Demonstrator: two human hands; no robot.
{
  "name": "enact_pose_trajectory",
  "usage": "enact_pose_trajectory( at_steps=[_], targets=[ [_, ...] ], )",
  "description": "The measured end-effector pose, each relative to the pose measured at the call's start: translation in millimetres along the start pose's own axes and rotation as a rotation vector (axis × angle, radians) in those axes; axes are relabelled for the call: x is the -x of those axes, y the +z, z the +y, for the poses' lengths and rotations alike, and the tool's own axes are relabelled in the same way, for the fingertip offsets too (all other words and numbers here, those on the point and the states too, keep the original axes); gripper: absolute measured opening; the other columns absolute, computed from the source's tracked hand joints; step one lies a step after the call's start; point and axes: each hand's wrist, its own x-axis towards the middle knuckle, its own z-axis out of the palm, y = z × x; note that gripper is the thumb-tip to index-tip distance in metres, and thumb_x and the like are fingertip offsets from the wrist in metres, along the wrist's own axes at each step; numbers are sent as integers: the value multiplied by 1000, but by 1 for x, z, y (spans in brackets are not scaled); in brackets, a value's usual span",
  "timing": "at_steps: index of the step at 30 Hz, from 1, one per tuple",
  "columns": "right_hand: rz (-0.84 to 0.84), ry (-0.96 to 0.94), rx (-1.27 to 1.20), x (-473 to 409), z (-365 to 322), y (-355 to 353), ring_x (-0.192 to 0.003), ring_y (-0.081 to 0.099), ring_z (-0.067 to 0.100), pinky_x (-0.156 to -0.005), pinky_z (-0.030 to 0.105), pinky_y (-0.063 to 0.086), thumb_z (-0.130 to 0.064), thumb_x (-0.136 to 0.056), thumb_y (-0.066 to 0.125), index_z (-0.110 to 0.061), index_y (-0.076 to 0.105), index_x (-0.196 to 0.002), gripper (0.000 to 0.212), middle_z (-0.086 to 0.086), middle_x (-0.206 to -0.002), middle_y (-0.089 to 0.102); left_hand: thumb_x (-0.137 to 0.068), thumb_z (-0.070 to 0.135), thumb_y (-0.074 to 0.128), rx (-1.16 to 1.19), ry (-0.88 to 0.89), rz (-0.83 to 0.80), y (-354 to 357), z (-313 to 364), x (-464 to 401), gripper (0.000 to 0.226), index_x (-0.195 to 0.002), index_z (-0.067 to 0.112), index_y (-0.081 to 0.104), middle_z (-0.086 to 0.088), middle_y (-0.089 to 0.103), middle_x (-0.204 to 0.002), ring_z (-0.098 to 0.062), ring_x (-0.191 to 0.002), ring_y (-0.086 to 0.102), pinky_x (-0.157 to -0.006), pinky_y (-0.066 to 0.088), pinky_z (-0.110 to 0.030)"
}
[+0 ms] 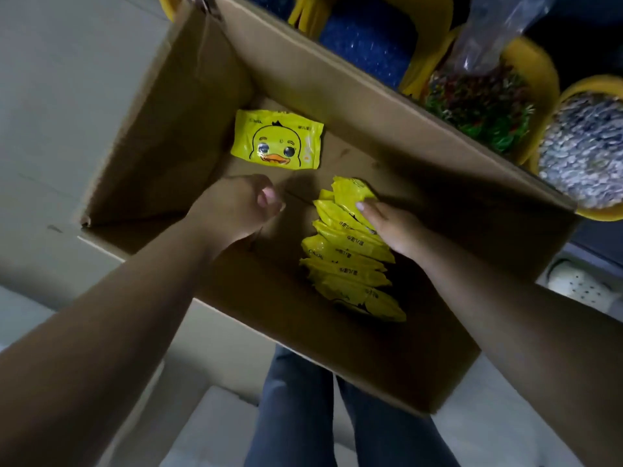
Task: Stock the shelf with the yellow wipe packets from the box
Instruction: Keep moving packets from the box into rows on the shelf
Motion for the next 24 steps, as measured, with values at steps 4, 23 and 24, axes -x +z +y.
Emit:
enact_pose_trajectory(
  at_steps=[4,23,24],
  targets=[
    [8,-95,224,-32,13,14,-144,13,18,-118,35,8,-55,-95,16,-15,24,-146,66,4,-155,19,-87,37,58,-66,-44,-19,18,-5,-31,24,-104,20,63,-2,65,-108,-20,-101,58,-82,47,-28],
    [44,-3,-299,-80,38,-23,-90,60,15,-74,20,40,-40,-87,56,-16,56,-123,43,6,-108,62,-81,30,67,57,38,166,40,-30,-120,41,-117,11,60,-8,57,-124,-22,-115,51,-86,35,-22],
    [50,-13,-320,-80,37,-21,-79,58,9,-65,19,41,-40,-87,57,-16,58,-121,42,3,-100,61,-81,30,68,57,45,186,39,-33,-124,44,-119,11,58,-10,56,-126,-22,-116,50,-89,36,-23]
  ],
)
